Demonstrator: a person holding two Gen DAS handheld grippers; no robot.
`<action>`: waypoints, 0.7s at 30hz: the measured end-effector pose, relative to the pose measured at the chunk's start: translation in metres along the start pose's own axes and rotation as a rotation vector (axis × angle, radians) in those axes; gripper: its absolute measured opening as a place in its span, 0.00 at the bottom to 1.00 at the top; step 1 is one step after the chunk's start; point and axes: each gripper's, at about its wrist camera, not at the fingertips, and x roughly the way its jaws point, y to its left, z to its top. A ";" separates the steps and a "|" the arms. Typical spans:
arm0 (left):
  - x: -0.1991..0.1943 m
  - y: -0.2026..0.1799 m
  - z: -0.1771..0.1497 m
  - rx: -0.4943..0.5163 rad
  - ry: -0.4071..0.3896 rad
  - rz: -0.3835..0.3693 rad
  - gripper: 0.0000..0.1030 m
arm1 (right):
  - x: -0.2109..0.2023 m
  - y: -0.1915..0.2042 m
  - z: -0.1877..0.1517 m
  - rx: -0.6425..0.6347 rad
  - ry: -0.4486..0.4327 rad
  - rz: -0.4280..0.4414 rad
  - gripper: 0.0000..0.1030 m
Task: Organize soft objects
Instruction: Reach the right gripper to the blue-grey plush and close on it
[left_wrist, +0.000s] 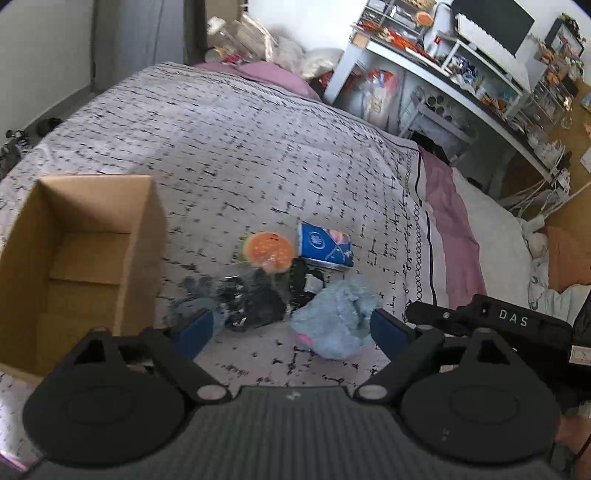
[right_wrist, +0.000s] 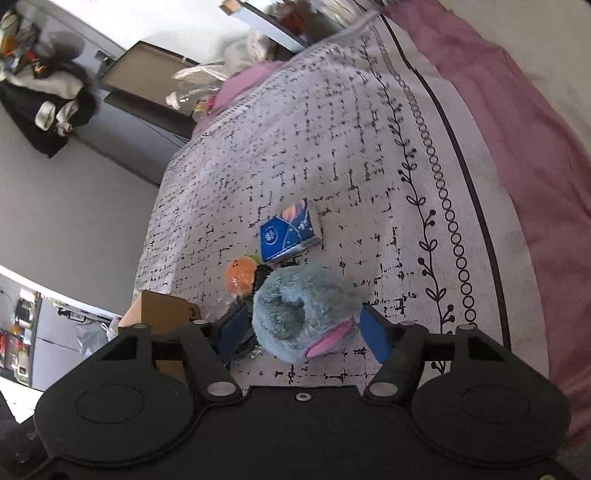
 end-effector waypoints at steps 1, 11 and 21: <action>0.005 -0.001 0.001 0.000 0.005 0.000 0.85 | 0.004 -0.003 0.001 0.009 0.010 0.000 0.59; 0.058 -0.012 0.003 -0.023 0.101 -0.027 0.69 | 0.032 -0.019 0.009 0.070 0.089 0.019 0.44; 0.098 -0.018 0.009 -0.057 0.176 -0.046 0.56 | 0.057 -0.033 0.017 0.133 0.167 0.055 0.36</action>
